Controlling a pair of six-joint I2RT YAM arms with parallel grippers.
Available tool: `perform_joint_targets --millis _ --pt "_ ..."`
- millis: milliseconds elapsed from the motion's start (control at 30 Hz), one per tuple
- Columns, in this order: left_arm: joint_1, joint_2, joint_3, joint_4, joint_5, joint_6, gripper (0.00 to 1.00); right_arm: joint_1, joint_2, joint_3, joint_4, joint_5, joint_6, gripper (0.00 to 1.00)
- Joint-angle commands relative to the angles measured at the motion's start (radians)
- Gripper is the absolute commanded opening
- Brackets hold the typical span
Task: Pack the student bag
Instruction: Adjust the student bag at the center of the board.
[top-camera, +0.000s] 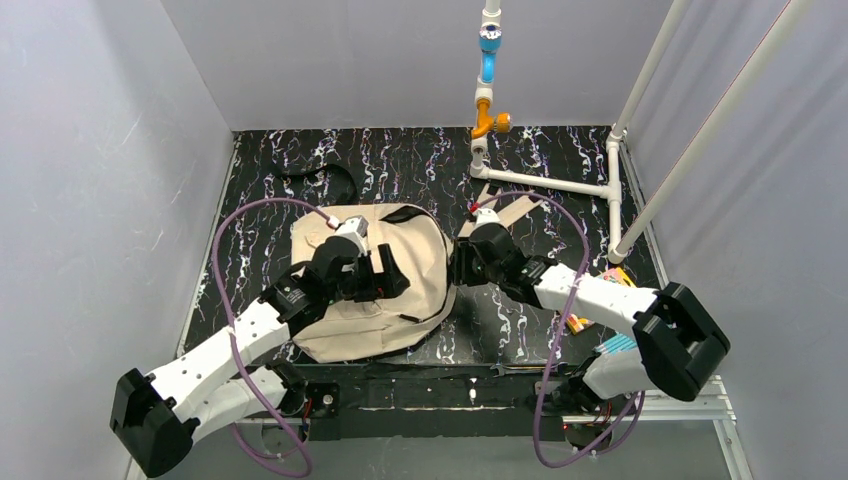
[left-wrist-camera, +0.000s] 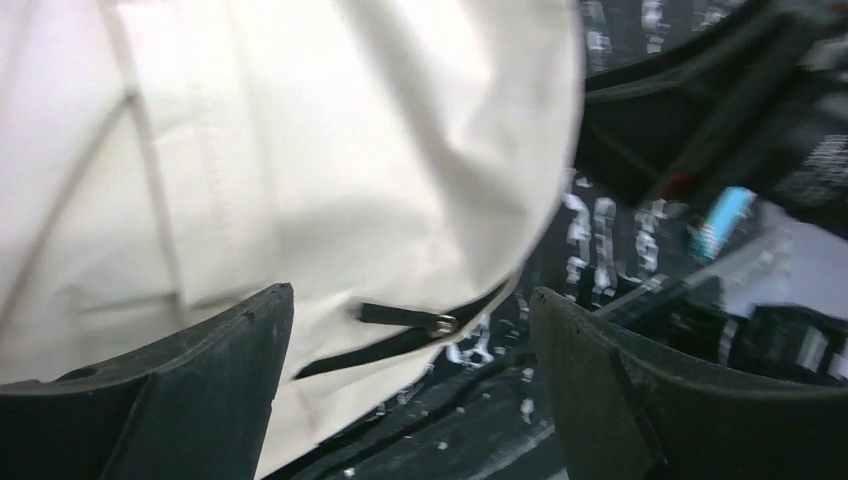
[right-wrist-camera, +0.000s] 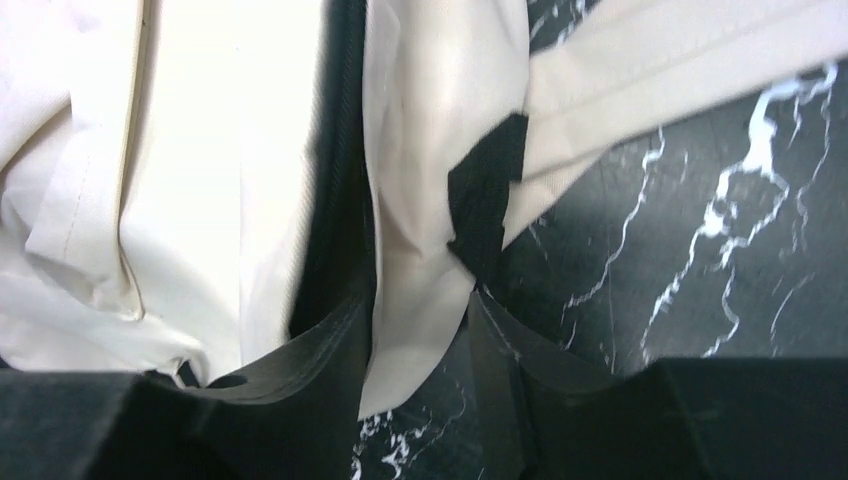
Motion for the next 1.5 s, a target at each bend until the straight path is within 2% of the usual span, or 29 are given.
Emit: perform_joint_targets --millis 0,167,267,400,467,567,767,800,833,867,900,1000,1067,1133,1233,1333,1467 --pt "0.010 -0.015 -0.045 -0.104 -0.207 -0.045 0.83 -0.031 0.077 0.114 0.032 -0.025 -0.081 0.52" --pt "0.011 -0.029 -0.076 -0.141 -0.296 -0.074 0.73 -0.073 0.189 0.205 0.084 -0.079 -0.123 0.59" --pt "0.013 -0.033 -0.114 -0.153 -0.365 -0.124 0.69 -0.100 0.270 0.274 0.079 -0.125 -0.131 0.50" --pt "0.043 -0.029 -0.157 -0.109 -0.417 -0.120 0.61 -0.127 0.307 0.297 0.056 -0.113 -0.136 0.19" --pt "0.086 -0.004 -0.171 -0.076 -0.417 -0.093 0.58 -0.140 0.281 0.273 0.046 -0.090 -0.145 0.13" --pt "0.187 0.072 -0.165 -0.038 -0.362 -0.043 0.54 -0.158 0.220 0.220 0.032 -0.047 -0.163 0.06" --pt "0.325 0.203 -0.108 0.014 -0.268 0.081 0.53 -0.163 0.181 0.216 0.018 -0.078 -0.196 0.05" --pt "0.332 0.209 -0.090 0.005 -0.259 0.100 0.53 -0.163 0.182 0.234 -0.004 -0.087 -0.204 0.08" --pt "0.335 0.209 -0.070 -0.005 -0.243 0.115 0.53 -0.163 0.181 0.253 -0.044 -0.088 -0.215 0.17" --pt "0.335 0.203 -0.053 -0.018 -0.220 0.128 0.54 -0.165 0.175 0.276 -0.099 -0.078 -0.223 0.34" --pt "0.335 0.190 -0.042 -0.030 -0.189 0.133 0.55 -0.163 0.163 0.294 -0.137 -0.074 -0.233 0.44" --pt "0.336 0.102 -0.057 -0.074 -0.114 0.107 0.61 -0.159 0.095 0.328 -0.226 -0.070 -0.277 0.64" --pt "0.335 0.016 -0.077 -0.124 -0.088 0.063 0.67 -0.142 0.047 0.347 -0.272 -0.075 -0.312 0.73" --pt "0.336 -0.069 -0.093 -0.179 -0.057 0.008 0.77 -0.105 0.021 0.373 -0.313 -0.113 -0.342 0.77" --pt "0.336 -0.160 -0.099 -0.278 0.007 -0.075 0.86 0.007 0.024 0.407 -0.319 -0.152 -0.355 0.78" --pt "0.337 -0.208 -0.107 -0.375 0.051 -0.188 0.87 0.168 0.080 0.430 -0.281 -0.174 -0.355 0.80" --pt "0.337 -0.244 -0.166 -0.406 0.118 -0.355 0.87 0.239 0.206 0.474 -0.241 -0.284 -0.301 0.74"
